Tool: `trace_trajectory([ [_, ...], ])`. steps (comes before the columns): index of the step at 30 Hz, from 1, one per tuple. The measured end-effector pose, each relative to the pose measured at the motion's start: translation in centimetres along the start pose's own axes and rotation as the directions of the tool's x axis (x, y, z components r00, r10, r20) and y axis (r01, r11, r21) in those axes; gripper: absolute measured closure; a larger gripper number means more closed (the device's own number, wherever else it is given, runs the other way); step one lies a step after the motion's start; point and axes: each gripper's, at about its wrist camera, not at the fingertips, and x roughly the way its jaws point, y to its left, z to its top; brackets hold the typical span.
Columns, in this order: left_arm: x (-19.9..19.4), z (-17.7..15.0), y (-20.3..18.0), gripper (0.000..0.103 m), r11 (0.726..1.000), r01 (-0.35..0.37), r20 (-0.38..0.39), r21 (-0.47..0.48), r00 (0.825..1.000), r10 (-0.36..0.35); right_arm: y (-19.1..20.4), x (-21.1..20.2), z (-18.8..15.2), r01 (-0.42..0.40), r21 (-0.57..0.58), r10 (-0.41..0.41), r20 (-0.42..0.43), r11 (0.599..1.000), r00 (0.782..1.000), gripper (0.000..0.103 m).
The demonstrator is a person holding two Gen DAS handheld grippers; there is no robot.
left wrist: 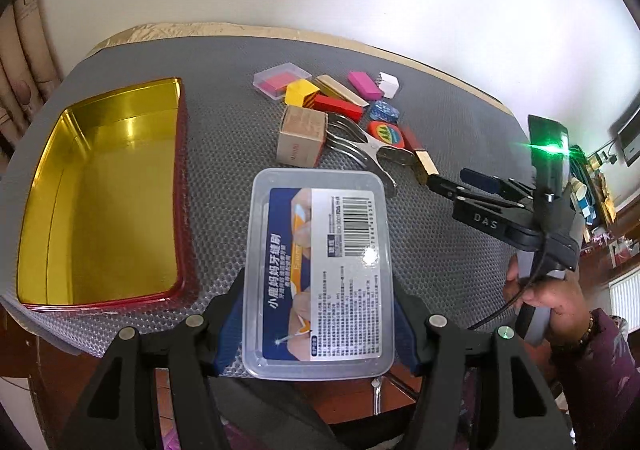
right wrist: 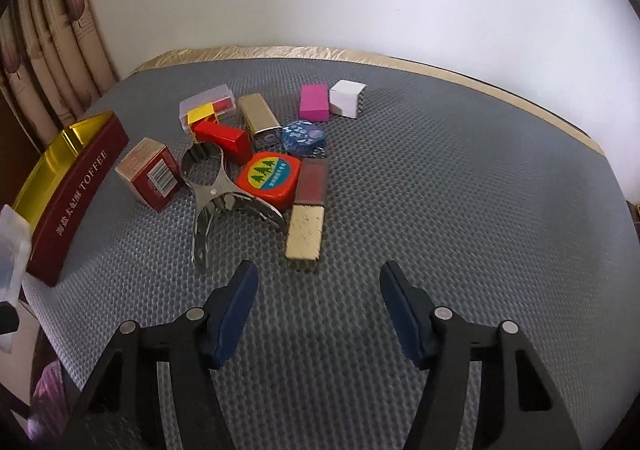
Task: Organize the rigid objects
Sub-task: 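Grasp the clear plastic box with the left tool while the right tool grasps the gold bar, then carry the clear box into the tin and open the left tool while the right tool carries the gold bar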
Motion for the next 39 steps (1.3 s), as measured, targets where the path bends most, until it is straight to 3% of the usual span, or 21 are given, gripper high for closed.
trace_trajectory([
  [4, 0.0, 0.0, 0.2, 0.04, 1.0, 0.001, -0.002, -0.008, 1.0, -0.001, 0.2, 1.5, 0.7, 0.022, -0.027, -0.022, -0.034, 0.999, 0.999, 0.044],
  [7, -0.3, 0.0, 0.1, 0.04, 1.0, -0.002, 0.007, -0.007, 1.0, 0.002, 0.2, 2.7, 1.3, 0.012, -0.038, -0.015, -0.065, 0.999, 0.998, 0.058],
  [9, -0.6, 0.1, 0.2, 0.04, 1.0, -0.006, 0.016, -0.011, 1.0, 0.006, 0.3, 3.6, 1.5, 0.01, -0.046, -0.015, -0.099, 0.999, 0.995, 0.076],
  [11, -1.2, 0.2, 0.5, 0.04, 1.0, -0.009, 0.026, -0.017, 1.0, 0.01, 0.4, 3.7, 1.7, 0.014, -0.052, -0.019, -0.089, 0.999, 0.996, 0.084],
  [16, -3.7, 1.0, 2.5, 0.04, 0.997, -0.061, 0.068, -0.037, 0.996, 0.064, -0.3, 3.3, 1.3, -0.016, -0.023, 0.014, -0.083, 1.0, 0.996, 0.085],
  [23, -5.4, 3.4, 9.5, 0.04, 0.963, -0.239, 0.073, -0.125, 0.966, 0.249, -3.1, 0.7, -1.5, -0.113, 0.129, 0.126, -0.097, 0.985, 0.987, 0.085],
  [26, -4.4, 4.4, 12.9, 0.04, 0.942, -0.296, 0.034, -0.159, 0.952, 0.305, -4.0, -0.4, -2.7, -0.147, 0.195, 0.168, -0.096, 0.97, 0.981, 0.085],
  [31, -1.6, 5.4, 16.6, 0.04, 0.922, -0.337, -0.026, -0.191, 0.941, 0.339, -5.1, -2.5, -3.9, -0.197, 0.269, 0.224, -0.073, 0.943, 0.972, 0.085],
  [39, 2.5, 7.2, 16.8, 0.04, 0.919, -0.374, -0.037, -0.126, 0.927, 0.372, -4.4, -4.6, -3.8, -0.233, 0.294, 0.251, -0.026, 0.927, 0.968, 0.085],
])
